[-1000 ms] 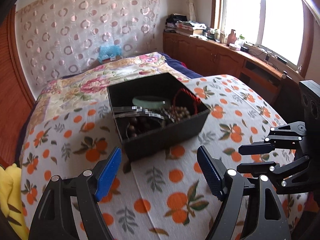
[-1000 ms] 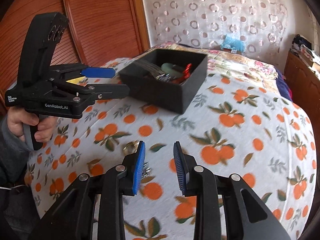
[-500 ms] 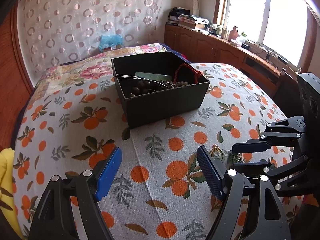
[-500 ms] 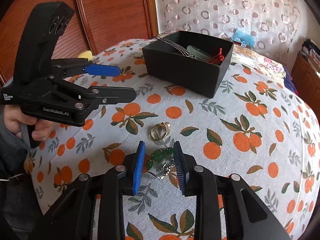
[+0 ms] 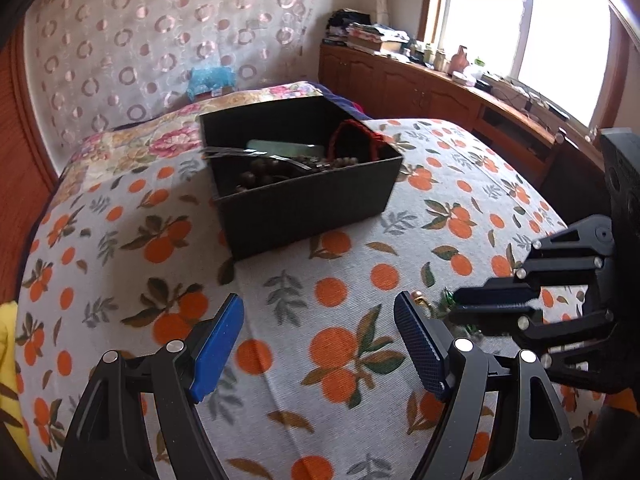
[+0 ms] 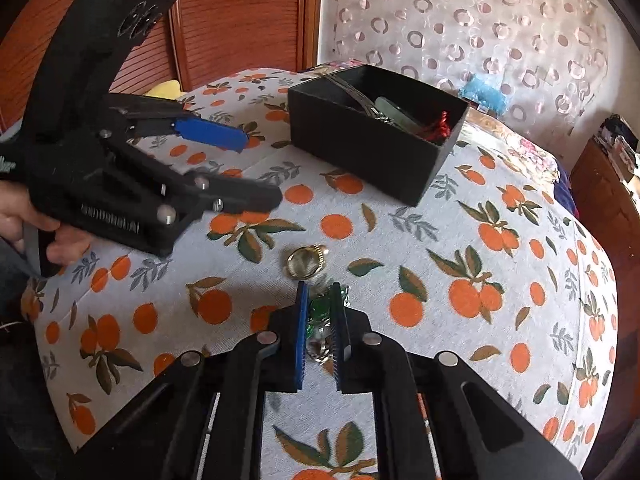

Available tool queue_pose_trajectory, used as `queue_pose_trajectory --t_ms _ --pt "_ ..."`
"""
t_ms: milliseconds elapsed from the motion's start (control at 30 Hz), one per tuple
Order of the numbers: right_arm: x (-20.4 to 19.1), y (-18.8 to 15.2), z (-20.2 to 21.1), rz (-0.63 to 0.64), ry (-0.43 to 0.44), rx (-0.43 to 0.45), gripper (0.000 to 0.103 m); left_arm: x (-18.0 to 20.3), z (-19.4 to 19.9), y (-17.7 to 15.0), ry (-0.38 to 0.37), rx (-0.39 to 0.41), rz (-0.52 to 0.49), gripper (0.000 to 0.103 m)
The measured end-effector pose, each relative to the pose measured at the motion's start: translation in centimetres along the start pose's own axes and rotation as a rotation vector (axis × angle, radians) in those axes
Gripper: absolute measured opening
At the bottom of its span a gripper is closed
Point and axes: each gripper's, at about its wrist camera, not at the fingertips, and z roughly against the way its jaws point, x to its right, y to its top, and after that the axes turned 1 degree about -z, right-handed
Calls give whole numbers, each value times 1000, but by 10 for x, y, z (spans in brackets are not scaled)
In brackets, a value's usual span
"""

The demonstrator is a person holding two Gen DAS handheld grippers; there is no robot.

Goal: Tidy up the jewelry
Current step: 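Grasp the green-bead chain pendant with the right tool, then lift the chain pendant with the right tool while the left tool grasps the gold ring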

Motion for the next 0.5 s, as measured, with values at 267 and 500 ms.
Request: queue_pose_trajectory --t_ms 267,500 --pt "31 2 18 -64 -27 64 6 17 -9 3 -40 -24 -19 74" --pt "53 -2 29 -112 -36 108 6 38 -17 2 -81 -50 -56 67"
